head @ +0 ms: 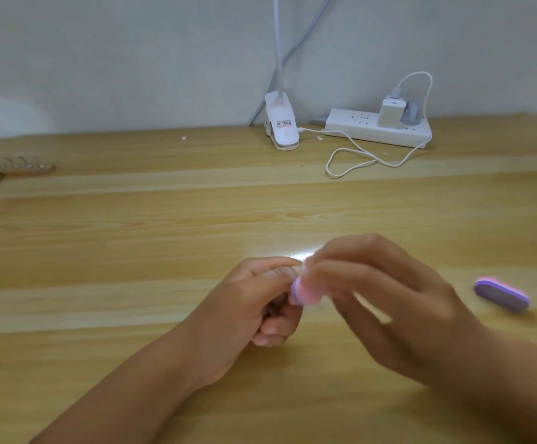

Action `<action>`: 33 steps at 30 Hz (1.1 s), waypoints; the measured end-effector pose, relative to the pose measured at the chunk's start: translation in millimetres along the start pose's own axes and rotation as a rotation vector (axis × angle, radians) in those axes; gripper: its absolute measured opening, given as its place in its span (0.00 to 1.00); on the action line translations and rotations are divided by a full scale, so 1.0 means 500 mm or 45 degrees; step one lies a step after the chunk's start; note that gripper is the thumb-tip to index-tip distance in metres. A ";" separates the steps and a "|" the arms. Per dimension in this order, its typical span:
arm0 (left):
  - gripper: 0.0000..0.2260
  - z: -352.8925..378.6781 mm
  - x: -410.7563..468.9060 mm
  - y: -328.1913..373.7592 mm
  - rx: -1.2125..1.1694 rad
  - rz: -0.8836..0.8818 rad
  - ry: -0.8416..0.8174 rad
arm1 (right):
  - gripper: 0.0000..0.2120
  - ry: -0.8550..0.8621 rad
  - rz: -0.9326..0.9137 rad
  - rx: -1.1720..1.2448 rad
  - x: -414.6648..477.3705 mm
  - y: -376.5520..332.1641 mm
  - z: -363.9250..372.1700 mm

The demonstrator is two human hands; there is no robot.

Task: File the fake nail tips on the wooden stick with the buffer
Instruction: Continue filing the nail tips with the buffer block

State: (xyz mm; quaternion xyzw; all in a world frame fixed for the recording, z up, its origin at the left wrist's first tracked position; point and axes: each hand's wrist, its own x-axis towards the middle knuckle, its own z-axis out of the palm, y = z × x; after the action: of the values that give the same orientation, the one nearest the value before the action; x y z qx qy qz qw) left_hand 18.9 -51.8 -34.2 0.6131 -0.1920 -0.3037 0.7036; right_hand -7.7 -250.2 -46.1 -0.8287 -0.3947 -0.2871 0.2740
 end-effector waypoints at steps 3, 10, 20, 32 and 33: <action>0.13 0.002 0.000 -0.001 -0.006 -0.004 -0.005 | 0.13 -0.037 -0.027 -0.028 -0.002 0.006 -0.002; 0.12 0.006 0.003 -0.004 0.025 -0.001 0.018 | 0.12 -0.002 0.028 0.025 0.002 0.004 0.002; 0.16 0.000 0.005 -0.015 0.144 0.050 0.027 | 0.11 -0.035 0.000 0.008 0.001 0.008 -0.004; 0.11 0.002 0.004 -0.018 0.263 0.213 0.049 | 0.11 0.150 0.280 -0.046 0.002 0.058 -0.026; 0.11 0.001 0.004 -0.019 0.266 0.244 0.076 | 0.11 0.199 0.321 -0.008 0.005 0.057 -0.028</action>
State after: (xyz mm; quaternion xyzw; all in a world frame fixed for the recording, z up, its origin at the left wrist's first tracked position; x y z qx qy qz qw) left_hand 18.1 -54.2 -43.5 0.6707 -0.2591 -0.1951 0.6670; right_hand 13.0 -273.9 -41.1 -0.8477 -0.2642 -0.3152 0.3351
